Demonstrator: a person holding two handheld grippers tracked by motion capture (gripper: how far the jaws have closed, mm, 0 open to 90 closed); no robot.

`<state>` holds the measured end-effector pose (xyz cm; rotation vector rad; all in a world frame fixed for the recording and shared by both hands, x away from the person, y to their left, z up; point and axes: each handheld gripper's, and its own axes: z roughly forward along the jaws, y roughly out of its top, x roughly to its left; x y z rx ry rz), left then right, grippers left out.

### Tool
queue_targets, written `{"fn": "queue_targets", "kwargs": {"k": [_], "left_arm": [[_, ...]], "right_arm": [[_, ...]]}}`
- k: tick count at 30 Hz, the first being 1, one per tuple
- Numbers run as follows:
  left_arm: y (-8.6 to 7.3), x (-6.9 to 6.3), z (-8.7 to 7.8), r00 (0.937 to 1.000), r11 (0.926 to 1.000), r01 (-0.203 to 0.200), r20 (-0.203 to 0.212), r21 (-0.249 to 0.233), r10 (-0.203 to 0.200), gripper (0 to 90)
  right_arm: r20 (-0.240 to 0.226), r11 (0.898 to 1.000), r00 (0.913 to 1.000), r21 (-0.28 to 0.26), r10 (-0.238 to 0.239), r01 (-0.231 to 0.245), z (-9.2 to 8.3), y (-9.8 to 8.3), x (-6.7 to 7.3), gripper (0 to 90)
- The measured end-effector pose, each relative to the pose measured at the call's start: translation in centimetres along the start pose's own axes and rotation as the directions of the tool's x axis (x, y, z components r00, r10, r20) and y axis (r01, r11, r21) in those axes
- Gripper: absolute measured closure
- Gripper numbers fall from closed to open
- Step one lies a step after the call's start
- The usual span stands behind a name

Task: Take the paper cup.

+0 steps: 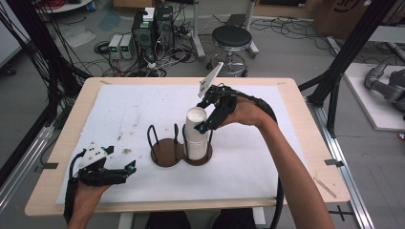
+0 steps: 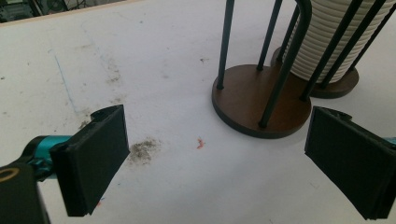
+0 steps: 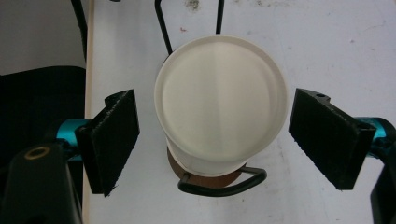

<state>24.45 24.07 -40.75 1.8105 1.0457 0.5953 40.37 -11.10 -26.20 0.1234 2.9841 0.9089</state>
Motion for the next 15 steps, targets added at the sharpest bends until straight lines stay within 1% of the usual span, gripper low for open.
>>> {"fn": "queue_targets", "kwargs": {"k": [1,2,3,4,6,7,9,10,12,13,15], "left_arm": [[-0.01,0.00,0.01,1.0000,1.0000,0.000,0.000,0.000,0.000,6.2],[-0.02,-0.01,0.02,1.0000,1.0000,0.001,-0.002,0.000,-0.001,6.2],[-0.02,-0.02,0.01,1.0000,1.0000,0.003,0.000,0.001,-0.003,6.2],[-0.02,0.00,0.00,1.0000,1.0000,0.001,0.000,0.000,-0.001,6.2],[-0.02,0.02,-0.01,1.0000,1.0000,0.000,-0.001,0.001,0.000,6.2],[-0.03,0.02,0.01,1.0000,1.0000,0.001,-0.001,0.000,-0.001,6.2],[-0.06,-0.01,0.06,1.0000,1.0000,0.001,-0.001,0.003,-0.001,6.2],[-0.05,-0.05,0.08,1.0000,1.0000,-0.003,0.001,0.006,0.003,6.2],[-0.05,-0.11,0.11,1.0000,1.0000,0.000,0.001,0.004,0.000,6.3],[-0.04,-0.13,0.11,1.0000,1.0000,0.001,0.002,0.003,-0.001,6.2],[-0.04,-0.16,0.10,1.0000,1.0000,-0.001,0.002,0.004,0.001,6.2]], "right_arm": [[-0.002,1.000,0.9997,-0.012,-0.024,0.024,0.08,0.05,-0.14,16.6],[0.002,1.000,0.9998,-0.013,-0.021,0.021,0.10,0.07,-0.08,18.3],[0.002,1.000,1.0000,-0.005,-0.009,0.009,0.03,0.08,0.01,20.0],[-0.002,1.000,0.9997,-0.011,-0.025,0.025,0.05,0.08,-0.11,21.9],[0.002,1.000,0.9996,-0.010,-0.027,0.027,-0.03,0.11,-0.03,22.3],[-0.004,0.999,0.9994,-0.017,-0.034,0.034,-0.04,0.14,-0.05,22.4],[-0.008,1.000,0.9997,-0.008,-0.022,0.022,-0.22,0.29,0.12,22.5],[-0.006,0.999,0.9994,-0.012,-0.033,0.033,-0.22,0.35,0.07,22.9],[-0.005,0.999,0.9992,-0.010,-0.039,0.039,-0.18,0.46,0.03,25.0],[-0.005,0.999,0.9995,-0.004,-0.032,0.032,-0.17,0.49,0.08,26.3],[-0.003,0.999,0.9994,-0.003,-0.034,0.034,-0.14,0.51,0.06,27.2]]}}
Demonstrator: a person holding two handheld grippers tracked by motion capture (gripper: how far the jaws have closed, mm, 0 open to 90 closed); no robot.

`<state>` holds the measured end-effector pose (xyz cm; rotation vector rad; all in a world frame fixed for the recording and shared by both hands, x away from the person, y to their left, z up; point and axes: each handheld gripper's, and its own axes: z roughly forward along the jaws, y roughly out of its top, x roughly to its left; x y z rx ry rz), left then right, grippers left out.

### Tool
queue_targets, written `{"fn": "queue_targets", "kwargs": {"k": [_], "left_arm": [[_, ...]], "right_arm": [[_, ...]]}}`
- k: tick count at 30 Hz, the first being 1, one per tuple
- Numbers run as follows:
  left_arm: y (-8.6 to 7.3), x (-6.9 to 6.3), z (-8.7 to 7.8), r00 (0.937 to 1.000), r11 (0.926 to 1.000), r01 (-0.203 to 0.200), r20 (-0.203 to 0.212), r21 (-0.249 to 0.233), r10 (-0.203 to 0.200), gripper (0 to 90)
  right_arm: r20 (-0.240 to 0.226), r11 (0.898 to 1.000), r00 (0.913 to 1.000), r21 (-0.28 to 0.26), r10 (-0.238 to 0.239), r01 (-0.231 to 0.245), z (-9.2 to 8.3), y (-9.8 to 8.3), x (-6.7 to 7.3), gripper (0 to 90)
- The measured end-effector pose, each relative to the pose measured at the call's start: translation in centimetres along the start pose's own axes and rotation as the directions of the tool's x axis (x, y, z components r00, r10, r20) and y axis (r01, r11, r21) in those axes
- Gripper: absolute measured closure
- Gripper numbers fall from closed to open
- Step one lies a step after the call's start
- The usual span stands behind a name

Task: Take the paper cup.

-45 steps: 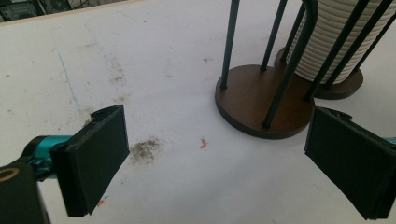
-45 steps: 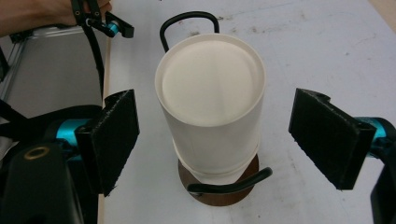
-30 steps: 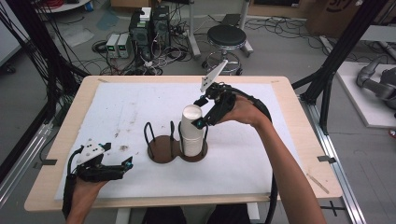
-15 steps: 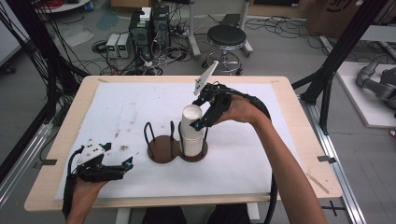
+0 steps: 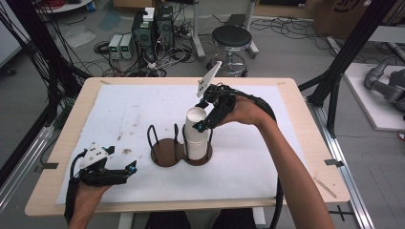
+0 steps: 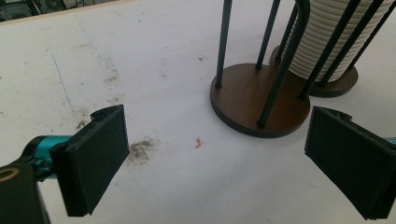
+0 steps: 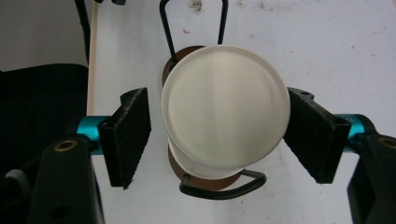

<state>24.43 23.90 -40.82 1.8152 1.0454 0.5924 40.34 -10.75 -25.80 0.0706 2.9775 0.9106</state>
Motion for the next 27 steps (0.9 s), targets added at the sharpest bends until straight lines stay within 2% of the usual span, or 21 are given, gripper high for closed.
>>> {"fn": "queue_targets", "kwargs": {"k": [1,2,4,14,19,20,27], "left_arm": [[0.0,0.0,0.0,1.0000,1.0000,0.000,0.001,0.000,0.000,6.2],[0.0,0.0,0.0,1.0000,1.0000,0.000,0.000,0.000,0.000,6.3],[0.0,0.0,0.0,1.0000,1.0000,0.001,0.001,-0.001,-0.001,6.2],[0.0,0.0,0.0,1.0000,1.0000,0.000,0.002,-0.001,0.000,6.2],[0.0,0.1,0.0,1.0000,1.0000,0.001,0.001,-0.002,-0.001,6.2],[0.0,0.0,0.0,1.0000,1.0000,0.001,0.005,0.001,-0.001,6.2],[0.0,0.0,0.0,1.0000,1.0000,0.001,0.005,0.002,-0.001,6.2]], "right_arm": [[0.002,1.000,1.0000,0.000,-0.006,0.006,0.1,0.0,-0.1,28.9],[0.009,1.000,0.9999,0.015,0.013,-0.013,0.1,0.0,0.1,30.6],[0.011,1.000,0.9998,0.021,0.014,-0.014,0.1,0.0,0.1,33.5],[0.016,0.999,0.9996,0.023,0.024,-0.025,0.0,0.0,0.0,34.8],[0.017,0.999,0.9994,0.011,0.030,-0.030,-0.2,-0.1,0.0,35.1],[0.019,1.000,0.9997,-0.013,0.017,-0.017,-0.4,-0.1,-0.1,35.1],[0.033,0.999,0.9992,-0.029,0.024,-0.023,-1.0,-0.1,0.2,35.4]]}}
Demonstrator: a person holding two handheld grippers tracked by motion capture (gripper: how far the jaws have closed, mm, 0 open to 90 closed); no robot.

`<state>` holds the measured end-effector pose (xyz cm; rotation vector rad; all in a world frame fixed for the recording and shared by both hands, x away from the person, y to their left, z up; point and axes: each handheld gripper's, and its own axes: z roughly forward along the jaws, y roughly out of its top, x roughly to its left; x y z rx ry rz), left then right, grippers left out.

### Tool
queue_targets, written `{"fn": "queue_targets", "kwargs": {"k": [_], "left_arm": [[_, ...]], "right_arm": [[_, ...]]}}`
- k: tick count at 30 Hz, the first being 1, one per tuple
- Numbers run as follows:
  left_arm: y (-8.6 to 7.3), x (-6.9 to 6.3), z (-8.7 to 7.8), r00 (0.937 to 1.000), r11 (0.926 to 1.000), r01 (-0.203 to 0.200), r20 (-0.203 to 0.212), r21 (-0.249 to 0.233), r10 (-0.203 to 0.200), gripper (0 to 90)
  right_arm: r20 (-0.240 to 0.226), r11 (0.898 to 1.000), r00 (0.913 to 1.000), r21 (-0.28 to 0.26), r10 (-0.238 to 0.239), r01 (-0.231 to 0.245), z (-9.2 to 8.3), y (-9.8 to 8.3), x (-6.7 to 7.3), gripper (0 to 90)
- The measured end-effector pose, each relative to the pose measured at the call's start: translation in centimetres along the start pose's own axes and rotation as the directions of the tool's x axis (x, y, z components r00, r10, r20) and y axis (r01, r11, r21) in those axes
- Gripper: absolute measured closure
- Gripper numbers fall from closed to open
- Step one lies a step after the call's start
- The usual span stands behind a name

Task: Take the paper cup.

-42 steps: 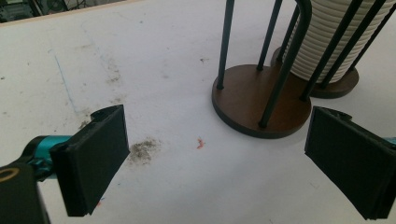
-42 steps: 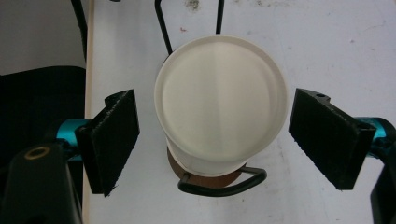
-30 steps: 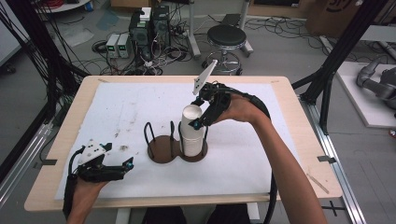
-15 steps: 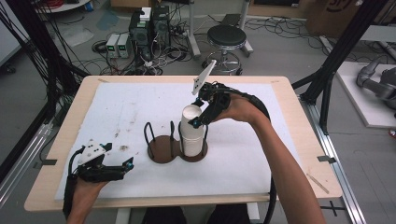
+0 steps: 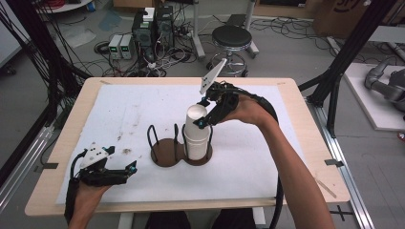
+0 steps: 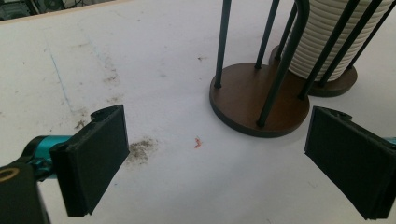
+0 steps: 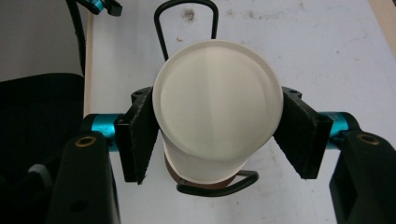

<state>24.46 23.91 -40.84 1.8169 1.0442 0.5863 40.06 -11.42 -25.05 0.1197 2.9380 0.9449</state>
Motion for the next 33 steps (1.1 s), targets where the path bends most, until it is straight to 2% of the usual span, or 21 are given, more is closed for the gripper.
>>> {"fn": "queue_targets", "kwargs": {"k": [10,19,21,24,25,29,33], "left_arm": [[0.0,0.0,0.0,1.0000,1.0000,0.001,-0.001,-0.002,-0.001,6.2],[0.0,-0.1,0.0,1.0000,1.0000,0.000,0.001,-0.003,0.000,6.3],[0.0,-0.1,0.0,1.0000,1.0000,-0.001,0.003,-0.001,0.001,6.2],[0.0,-0.1,0.0,1.0000,1.0000,0.000,-0.001,-0.001,0.000,6.2],[0.0,-0.1,0.0,1.0000,1.0000,0.000,0.000,-0.003,0.000,6.2],[0.0,-0.1,0.0,1.0000,1.0000,-0.001,0.000,-0.001,0.001,6.2],[0.0,-0.1,0.0,1.0000,1.0000,-0.002,0.001,0.000,0.002,6.2]], "right_arm": [[0.019,0.998,0.9998,-0.065,0.003,-0.002,-1.4,0.4,0.1,35.6],[0.033,0.997,0.9995,-0.081,0.003,0.000,-2.6,0.7,0.4,35.6],[0.031,0.994,0.9995,-0.111,-0.003,0.006,-3.1,0.8,0.3,35.6],[0.037,0.994,0.9993,-0.107,0.007,-0.003,-3.4,0.8,0.4,35.7],[0.038,0.994,0.9993,-0.111,-0.006,0.010,-3.5,0.8,0.3,35.7],[0.049,0.988,0.9988,-0.154,-0.001,0.009,-4.7,1.0,0.5,35.6],[0.059,0.986,0.9982,-0.166,-0.006,0.016,-5.4,1.2,0.8,35.6]]}}
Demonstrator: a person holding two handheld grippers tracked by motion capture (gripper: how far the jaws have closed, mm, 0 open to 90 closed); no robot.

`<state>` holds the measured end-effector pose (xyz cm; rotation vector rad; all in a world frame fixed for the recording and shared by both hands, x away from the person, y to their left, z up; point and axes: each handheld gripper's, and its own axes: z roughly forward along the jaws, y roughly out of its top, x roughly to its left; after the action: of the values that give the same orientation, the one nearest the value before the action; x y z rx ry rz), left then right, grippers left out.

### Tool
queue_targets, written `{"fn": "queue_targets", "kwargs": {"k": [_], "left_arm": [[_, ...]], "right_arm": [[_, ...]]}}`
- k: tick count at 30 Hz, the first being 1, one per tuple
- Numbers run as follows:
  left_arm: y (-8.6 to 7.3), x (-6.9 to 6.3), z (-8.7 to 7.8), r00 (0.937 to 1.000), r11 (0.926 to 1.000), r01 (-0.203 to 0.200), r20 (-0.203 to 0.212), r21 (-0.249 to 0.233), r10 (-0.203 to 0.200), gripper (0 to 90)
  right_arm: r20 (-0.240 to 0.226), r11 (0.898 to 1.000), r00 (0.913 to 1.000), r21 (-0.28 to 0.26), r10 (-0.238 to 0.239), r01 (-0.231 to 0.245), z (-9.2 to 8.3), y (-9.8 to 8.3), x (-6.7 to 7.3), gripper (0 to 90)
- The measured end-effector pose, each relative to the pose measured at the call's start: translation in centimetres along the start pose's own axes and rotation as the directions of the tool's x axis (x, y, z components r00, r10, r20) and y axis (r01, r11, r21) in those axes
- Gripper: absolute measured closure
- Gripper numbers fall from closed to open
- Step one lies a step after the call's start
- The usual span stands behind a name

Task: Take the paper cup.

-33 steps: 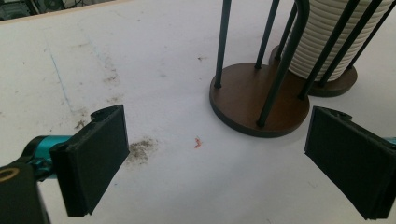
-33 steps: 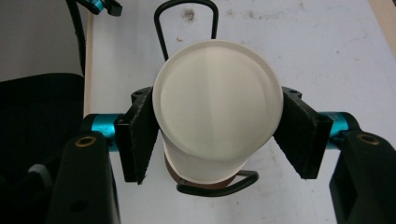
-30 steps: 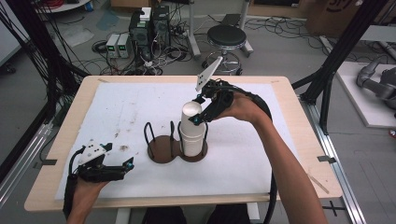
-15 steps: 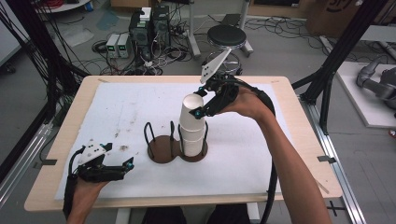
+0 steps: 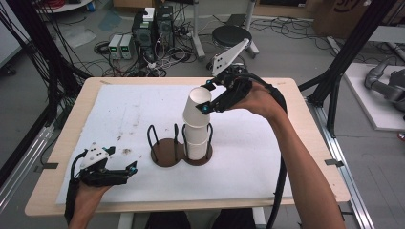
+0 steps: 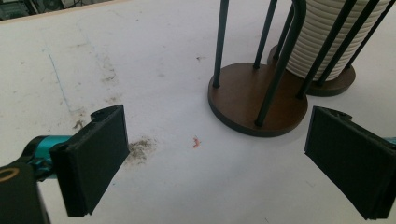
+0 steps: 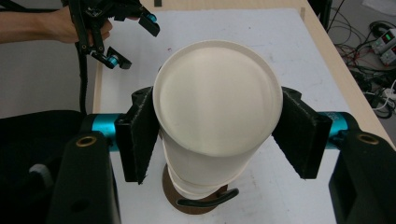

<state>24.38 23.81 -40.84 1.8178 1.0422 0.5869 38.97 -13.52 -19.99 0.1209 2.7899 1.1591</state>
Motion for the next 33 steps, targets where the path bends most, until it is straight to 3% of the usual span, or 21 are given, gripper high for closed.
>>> {"fn": "queue_targets", "kwargs": {"k": [18,27,33], "left_arm": [[0.0,-0.1,0.2,1.0000,0.9999,-0.006,0.002,0.008,0.006,6.2],[0.0,-0.5,0.3,0.9998,0.9997,-0.017,0.007,0.017,0.017,6.3],[0.0,-0.6,0.3,0.9998,0.9997,-0.016,0.009,0.019,0.016,6.2]], "right_arm": [[0.023,0.999,0.9997,-0.051,-0.010,0.011,-3.1,0.1,0.7,35.7],[0.044,0.998,0.9990,-0.066,-0.007,0.010,-5.0,-0.9,1.8,35.7],[0.057,0.998,0.9983,-0.056,0.005,-0.002,-5.9,-1.7,1.8,35.7]]}}
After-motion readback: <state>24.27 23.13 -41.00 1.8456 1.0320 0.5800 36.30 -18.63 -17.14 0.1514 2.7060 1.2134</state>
